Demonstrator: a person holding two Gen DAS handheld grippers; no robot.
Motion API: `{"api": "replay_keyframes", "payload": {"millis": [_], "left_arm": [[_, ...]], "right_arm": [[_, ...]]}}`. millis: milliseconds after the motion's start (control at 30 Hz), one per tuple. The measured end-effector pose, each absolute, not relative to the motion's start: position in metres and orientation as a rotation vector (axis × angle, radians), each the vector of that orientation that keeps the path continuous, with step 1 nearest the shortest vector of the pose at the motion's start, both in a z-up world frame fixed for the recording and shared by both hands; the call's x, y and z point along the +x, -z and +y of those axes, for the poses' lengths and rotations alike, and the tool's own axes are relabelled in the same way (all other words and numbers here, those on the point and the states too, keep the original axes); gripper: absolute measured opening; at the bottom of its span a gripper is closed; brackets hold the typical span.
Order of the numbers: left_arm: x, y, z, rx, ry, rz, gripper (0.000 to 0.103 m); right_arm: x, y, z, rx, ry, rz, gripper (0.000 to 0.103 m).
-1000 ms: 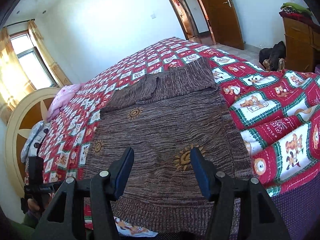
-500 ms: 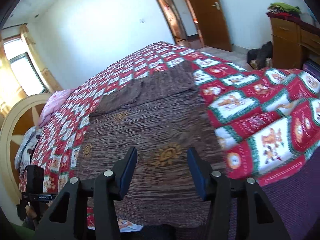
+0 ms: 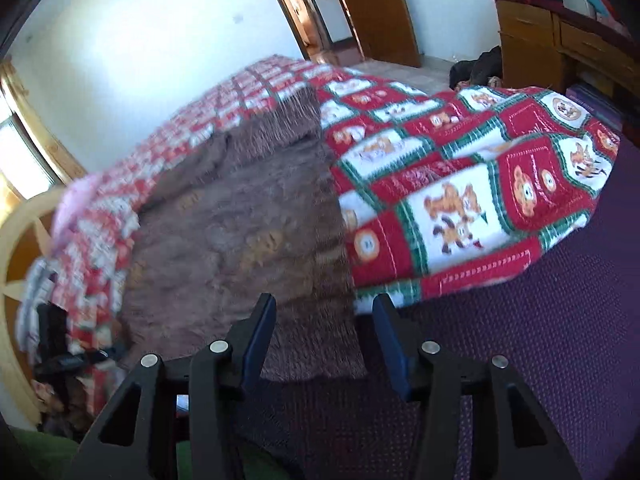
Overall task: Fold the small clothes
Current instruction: 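Lift the hem with the left gripper and fold it toward the collar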
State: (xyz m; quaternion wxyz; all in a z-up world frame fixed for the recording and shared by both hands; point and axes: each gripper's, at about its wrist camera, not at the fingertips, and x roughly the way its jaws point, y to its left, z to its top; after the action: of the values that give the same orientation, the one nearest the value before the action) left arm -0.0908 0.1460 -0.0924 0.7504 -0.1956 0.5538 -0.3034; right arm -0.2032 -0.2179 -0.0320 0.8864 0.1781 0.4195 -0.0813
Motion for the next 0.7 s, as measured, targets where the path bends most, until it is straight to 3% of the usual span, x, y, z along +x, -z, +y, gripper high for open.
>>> {"api": "replay_keyframes", "payload": {"millis": [267, 300, 333, 367, 500, 700], "left_arm": [[-0.094, 0.089, 0.15, -0.425, 0.652, 1.184, 0.012], [-0.094, 0.09, 0.152, -0.428, 0.644, 1.182, 0.012], [-0.094, 0.089, 0.154, -0.429, 0.627, 1.174, 0.012], [-0.093, 0.088, 0.157, -0.428, 0.61, 1.161, 0.011], [-0.089, 0.078, 0.162, -0.423, 0.61, 1.119, 0.011], [-0.073, 0.047, 0.164, -0.388, 0.63, 1.026, 0.011]], "right_arm": [[-0.19, 0.059, -0.204, 0.327, 0.132, 0.977, 0.052], [-0.189, 0.059, -0.203, 0.303, 0.139, 0.986, 0.046], [-0.187, 0.057, -0.201, 0.284, 0.119, 0.997, 0.019], [-0.185, 0.058, -0.2, 0.288, 0.099, 1.012, 0.004], [-0.181, 0.049, -0.2, 0.281, 0.055, 1.028, 0.005], [-0.163, 0.008, -0.218, 0.461, -0.108, 0.896, 0.005]]}}
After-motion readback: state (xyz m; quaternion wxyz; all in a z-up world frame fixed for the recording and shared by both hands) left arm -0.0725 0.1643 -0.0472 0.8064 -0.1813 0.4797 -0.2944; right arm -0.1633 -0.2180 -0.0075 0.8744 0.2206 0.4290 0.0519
